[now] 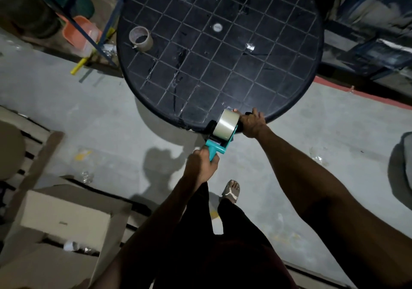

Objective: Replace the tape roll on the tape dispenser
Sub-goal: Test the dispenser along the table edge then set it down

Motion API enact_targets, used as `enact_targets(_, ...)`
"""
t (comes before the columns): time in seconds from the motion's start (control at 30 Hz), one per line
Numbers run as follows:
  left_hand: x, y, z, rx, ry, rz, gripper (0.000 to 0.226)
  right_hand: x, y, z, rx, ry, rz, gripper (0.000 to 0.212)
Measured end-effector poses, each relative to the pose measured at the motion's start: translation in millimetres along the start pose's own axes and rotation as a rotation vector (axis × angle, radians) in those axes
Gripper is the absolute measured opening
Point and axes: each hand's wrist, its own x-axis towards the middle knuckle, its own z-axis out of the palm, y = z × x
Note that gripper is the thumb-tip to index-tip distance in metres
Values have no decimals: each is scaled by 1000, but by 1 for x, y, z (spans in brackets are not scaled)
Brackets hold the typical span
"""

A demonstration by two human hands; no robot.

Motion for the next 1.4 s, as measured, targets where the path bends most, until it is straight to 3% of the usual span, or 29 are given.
enact_targets(0.07,-6,-3,6,-12,32,2,38,2,4,2,27,3,-25,67)
enact_targets(0.17,-12,-7,16,-10,-60,-83,35,6,11,6,57,-15,-77,77)
enact_targets(0.37,-1,9,23,-17,-60,-139,34,8,8,6,24,-24,-59,85)
enact_targets(0.5,-15,-9,34,33,69,-54,32,8,5,11,33,-13,-70,88)
enact_targets(0.6,-31,-23,38,172,90,6,41,7,7,14,54,-7,-83,91)
enact_targets(0.67,-35,-36,43,220,64,-48,49,7,8,13,63,-1,-78,91)
enact_targets(0.73,-31,-56,50,252,120,-71,47,7,9,12,63,-11,-71,92)
enact_targets(0.83,-43,-81,53,494,357,41,24,13,11,22,34,9,-70,94)
enact_targets(0.9,-42,-83,50,488,441,123,22,15,10,23,57,-17,-67,96)
enact_targets(1.0,-43,-73,44,553,431,134,30,13,8,21,21,-8,-58,96)
enact_targets(1.1,-36,-70,38,500,482,120,35,-1,0,8,2,-13,-82,95)
enact_targets(1.23,-35,-63,19,493,391,-3,35,-31,-10,11,20,31,-81,98)
enact_targets(1.3,-41,-50,0,392,355,-60,46,-52,-16,19,95,77,-96,90)
enact_targets(1.4,-42,-27,-35,4,206,-290,53,-79,-29,29,374,150,-87,81)
